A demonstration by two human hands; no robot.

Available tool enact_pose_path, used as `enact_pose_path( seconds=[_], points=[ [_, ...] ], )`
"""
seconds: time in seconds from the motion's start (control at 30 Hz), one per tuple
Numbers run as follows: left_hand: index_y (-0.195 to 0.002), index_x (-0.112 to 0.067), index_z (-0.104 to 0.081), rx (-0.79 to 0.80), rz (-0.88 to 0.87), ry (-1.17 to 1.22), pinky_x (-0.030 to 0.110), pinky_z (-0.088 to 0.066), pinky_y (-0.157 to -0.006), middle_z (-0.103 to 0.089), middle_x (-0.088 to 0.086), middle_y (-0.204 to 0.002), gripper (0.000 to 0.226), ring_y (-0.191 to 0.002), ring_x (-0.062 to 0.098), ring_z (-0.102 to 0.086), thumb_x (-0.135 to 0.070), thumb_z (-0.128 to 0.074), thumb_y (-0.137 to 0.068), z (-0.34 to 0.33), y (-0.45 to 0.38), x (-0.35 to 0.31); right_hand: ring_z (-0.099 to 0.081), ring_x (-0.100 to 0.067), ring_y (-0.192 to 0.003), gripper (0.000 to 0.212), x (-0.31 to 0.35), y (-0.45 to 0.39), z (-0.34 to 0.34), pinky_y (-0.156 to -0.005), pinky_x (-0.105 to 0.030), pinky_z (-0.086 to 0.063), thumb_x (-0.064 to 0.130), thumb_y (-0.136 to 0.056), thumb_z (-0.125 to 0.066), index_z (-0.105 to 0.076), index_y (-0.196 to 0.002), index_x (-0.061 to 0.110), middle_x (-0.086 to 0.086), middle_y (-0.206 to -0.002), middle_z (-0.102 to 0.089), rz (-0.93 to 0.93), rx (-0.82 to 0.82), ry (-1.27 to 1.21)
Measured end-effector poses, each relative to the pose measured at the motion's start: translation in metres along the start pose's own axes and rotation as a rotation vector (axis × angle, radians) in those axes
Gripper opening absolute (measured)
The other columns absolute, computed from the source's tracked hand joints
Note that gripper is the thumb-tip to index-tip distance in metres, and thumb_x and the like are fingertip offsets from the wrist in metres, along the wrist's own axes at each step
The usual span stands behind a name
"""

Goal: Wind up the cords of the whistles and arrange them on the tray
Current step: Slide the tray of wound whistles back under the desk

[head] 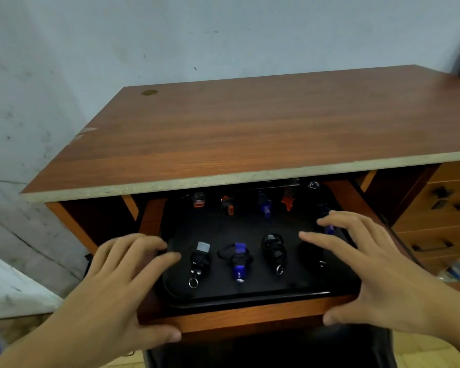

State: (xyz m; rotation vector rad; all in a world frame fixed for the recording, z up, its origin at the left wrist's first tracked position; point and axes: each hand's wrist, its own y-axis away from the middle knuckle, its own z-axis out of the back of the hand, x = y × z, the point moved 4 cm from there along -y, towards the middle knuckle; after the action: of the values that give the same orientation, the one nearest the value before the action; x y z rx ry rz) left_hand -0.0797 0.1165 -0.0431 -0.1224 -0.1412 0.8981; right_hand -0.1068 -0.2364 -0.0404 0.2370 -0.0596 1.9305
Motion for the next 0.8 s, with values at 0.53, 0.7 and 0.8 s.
enact_pose_path(
  seconds=[0.53,0.7,0.8],
  points=[
    [-0.156,-0.007,-0.022,-0.063,0.097,-0.185,0.058,-0.027,-0.114,-0.039,0.015,-0.154,0.113,-0.143,0.034,-0.036,-0.084,-0.041,-0.075,-0.006,-0.089,0.049,-0.008,-0.028,-0.155,0.124,-0.034,-0.096,0.011,-0.121,-0.06,-0.013,0.087,-0.066,-0.058,-0.001,-0.16,0.031,-0.003,-0.166,-0.013,-0.087,-0.304,0.264],
    [-0.147,-0.008,-0.045,-0.15,0.102,-0.284,0.057,-0.039,-0.094,-0.055,0.017,-0.127,0.091,-0.114,0.041,-0.052,-0.068,-0.043,-0.079,-0.011,-0.11,0.057,-0.038,-0.034,-0.138,0.111,-0.038,-0.119,0.014,-0.116,-0.062,-0.024,0.076,-0.061,-0.075,-0.031,-0.153,0.033,-0.005,-0.144,-0.041,-0.126,-0.443,0.306],
    [-0.14,-0.008,-0.051,-0.167,0.091,-0.354,0.058,-0.04,-0.087,-0.055,0.02,-0.119,0.078,-0.106,0.044,-0.05,-0.058,-0.043,-0.08,-0.013,-0.125,0.058,-0.045,-0.035,-0.126,0.102,-0.037,-0.129,0.015,-0.113,-0.059,-0.027,0.067,-0.059,-0.082,-0.043,-0.145,0.031,-0.007,-0.133,-0.048,-0.135,-0.556,0.319]
  ],
)
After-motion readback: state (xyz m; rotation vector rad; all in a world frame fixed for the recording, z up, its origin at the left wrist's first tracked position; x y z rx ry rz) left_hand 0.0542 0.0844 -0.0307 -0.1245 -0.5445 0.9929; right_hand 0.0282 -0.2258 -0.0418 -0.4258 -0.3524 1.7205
